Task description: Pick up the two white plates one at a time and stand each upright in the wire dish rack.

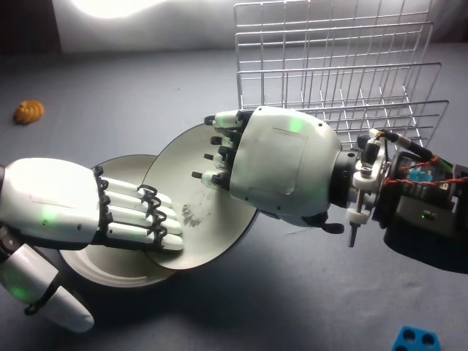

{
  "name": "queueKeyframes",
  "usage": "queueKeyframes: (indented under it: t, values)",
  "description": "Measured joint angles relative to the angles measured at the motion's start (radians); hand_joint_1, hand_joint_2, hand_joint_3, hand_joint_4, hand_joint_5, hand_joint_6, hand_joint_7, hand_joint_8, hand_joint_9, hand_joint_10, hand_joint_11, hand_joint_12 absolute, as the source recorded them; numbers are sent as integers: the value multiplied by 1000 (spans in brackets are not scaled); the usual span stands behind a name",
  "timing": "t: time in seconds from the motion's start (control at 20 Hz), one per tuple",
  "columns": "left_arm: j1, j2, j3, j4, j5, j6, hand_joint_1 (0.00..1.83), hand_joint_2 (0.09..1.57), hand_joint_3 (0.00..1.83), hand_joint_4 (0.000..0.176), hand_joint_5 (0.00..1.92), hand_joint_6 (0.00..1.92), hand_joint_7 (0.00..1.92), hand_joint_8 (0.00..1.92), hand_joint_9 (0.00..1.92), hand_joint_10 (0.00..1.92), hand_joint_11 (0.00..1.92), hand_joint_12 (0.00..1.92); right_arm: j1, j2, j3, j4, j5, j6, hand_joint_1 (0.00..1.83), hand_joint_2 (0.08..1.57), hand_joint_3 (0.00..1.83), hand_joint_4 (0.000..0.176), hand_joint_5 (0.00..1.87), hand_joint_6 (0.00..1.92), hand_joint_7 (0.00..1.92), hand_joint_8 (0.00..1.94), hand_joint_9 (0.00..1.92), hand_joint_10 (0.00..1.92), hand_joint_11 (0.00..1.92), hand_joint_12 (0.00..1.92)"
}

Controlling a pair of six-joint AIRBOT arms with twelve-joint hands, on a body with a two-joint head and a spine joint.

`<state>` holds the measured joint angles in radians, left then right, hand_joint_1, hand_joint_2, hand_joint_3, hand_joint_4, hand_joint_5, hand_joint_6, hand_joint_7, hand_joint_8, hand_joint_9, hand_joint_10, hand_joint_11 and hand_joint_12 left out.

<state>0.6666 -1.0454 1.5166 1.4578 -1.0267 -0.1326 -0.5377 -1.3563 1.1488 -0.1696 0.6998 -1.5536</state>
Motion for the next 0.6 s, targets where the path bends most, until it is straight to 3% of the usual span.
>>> queueKeyframes:
  t: [0.25,0.6]
  values:
    - [-2,0,0,0,0,0,0,1117,2,0,0,0,0,0,0,0,0,0,0,0,0,-3,8,6,1228,1090,1,19,1051,931,1044,820,1183,3,754,831]
    - [-64,17,0,-4,-2,-7,0,1126,5,0,0,0,0,0,0,0,0,0,0,-1,0,1,15,16,1229,1090,0,26,1019,967,1077,786,1204,9,804,763]
